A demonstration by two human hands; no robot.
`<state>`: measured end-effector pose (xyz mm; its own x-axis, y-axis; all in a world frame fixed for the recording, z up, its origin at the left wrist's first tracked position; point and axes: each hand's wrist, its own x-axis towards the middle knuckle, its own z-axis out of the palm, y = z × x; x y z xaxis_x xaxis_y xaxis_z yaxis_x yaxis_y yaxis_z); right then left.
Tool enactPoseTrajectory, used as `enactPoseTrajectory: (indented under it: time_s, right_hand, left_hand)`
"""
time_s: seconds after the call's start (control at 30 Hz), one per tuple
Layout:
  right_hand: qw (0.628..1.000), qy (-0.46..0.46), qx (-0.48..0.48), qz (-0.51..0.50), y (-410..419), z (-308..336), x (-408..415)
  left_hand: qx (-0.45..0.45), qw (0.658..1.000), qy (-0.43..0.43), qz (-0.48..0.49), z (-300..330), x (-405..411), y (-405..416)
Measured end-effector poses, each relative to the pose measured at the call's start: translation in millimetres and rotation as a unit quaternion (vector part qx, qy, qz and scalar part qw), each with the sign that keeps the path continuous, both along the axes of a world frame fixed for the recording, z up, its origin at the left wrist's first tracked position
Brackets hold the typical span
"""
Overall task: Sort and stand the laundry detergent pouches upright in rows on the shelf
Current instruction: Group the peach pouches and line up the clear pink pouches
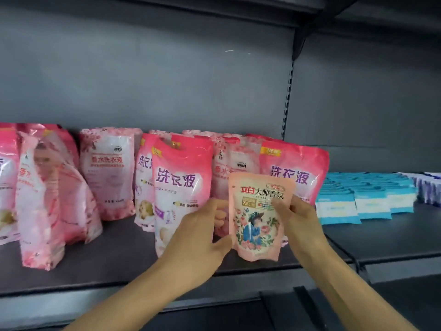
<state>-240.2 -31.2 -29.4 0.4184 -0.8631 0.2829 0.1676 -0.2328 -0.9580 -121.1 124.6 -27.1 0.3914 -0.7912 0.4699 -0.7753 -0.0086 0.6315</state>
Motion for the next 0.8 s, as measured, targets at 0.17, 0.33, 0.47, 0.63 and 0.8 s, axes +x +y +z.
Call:
enactPoseTrajectory:
  time_s: [0.17, 0.33, 0.47, 0.63, 0.8]
  right_hand:
    - [0.997, -0.019, 0.038, 0.071, -3.5, 1.6, -17.5]
    - [0.989, -0.035, 0.056, 0.129, 4.7, 8.0, -28.5]
    - [0.986, -0.055, 0.051, 0.15, 15.1, 11.0, -28.0]
    - [0.989, -0.081, 0.023, 0.125, 24.2, 15.7, -32.5]
    - [0.992, -0.064, -0.09, -0.054, 8.7, 13.8, -50.0]
  left_hand:
    - [-0.011, 0.994, 0.097, 0.038, -2.9, -21.3, -18.8]
    - [-0.069, 0.953, 0.295, 0.0, -0.2, -36.0, -28.0]
    - [-0.126, 0.913, 0.389, -0.01, 6.4, -48.8, -32.4]
    - [-0.17, 0.892, 0.419, 0.014, 10.6, -53.4, -36.7]
    - [-0.198, 0.88, 0.432, 0.007, 12.5, -50.8, -36.6]
